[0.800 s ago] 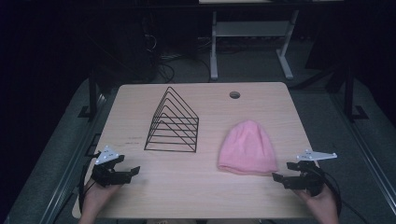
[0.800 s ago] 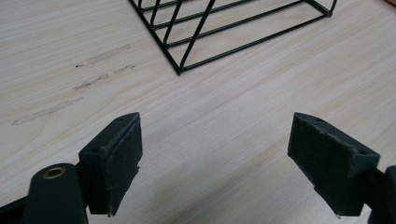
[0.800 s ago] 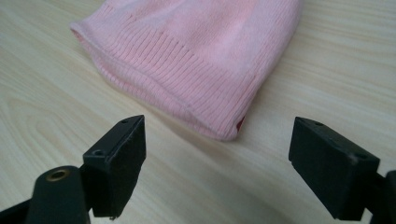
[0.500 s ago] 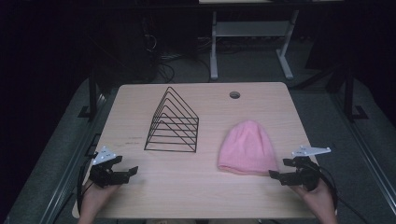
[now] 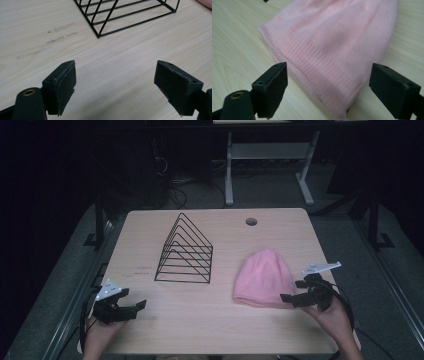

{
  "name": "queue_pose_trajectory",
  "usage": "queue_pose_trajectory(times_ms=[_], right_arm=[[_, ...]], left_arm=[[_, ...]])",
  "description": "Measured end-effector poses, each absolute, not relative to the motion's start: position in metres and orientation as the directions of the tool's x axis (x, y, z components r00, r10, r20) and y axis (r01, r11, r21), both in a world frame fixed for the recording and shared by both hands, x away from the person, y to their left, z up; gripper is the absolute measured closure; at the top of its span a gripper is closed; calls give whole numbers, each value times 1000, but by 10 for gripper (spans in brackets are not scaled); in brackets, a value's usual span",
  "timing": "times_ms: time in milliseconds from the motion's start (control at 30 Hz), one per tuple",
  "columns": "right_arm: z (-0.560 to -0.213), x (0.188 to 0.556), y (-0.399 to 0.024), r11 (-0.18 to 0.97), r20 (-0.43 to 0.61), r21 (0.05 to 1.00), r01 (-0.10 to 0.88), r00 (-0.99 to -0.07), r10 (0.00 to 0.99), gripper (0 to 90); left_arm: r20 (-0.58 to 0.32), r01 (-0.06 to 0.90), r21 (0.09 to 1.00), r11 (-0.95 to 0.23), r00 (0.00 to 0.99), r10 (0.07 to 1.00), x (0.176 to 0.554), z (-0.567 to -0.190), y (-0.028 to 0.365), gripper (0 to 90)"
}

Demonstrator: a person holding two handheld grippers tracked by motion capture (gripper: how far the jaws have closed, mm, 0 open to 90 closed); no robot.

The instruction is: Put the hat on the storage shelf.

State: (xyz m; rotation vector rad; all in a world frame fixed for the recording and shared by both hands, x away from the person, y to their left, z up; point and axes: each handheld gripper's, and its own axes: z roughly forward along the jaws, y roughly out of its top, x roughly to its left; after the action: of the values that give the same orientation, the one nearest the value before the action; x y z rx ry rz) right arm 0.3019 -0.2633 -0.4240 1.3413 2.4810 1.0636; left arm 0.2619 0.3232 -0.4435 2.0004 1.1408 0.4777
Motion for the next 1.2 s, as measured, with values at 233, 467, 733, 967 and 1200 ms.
queue_pose_trajectory(times_ms=[233, 467, 733, 967, 1200], right_arm=[[-412, 328, -256, 380, 206, 611, 694, -603, 771, 148], [-404, 358, -248, 402, 219, 585, 705, -614, 758, 152], [-396, 392, -249, 390, 250, 578, 717, -610, 752, 152], [-394, 420, -253, 369, 285, 548, 751, -582, 762, 152], [-400, 445, -250, 376, 290, 517, 769, -570, 769, 165]], left_arm=[[-90, 566, 779, -271, 528, 845, 264, -444, 326, 178], [-78, 566, 777, -276, 521, 850, 264, -444, 329, 178], [-74, 569, 775, -276, 516, 854, 265, -445, 334, 178], [-81, 568, 778, -269, 515, 853, 265, -445, 334, 179], [-81, 574, 771, -276, 518, 852, 266, -447, 333, 179]])
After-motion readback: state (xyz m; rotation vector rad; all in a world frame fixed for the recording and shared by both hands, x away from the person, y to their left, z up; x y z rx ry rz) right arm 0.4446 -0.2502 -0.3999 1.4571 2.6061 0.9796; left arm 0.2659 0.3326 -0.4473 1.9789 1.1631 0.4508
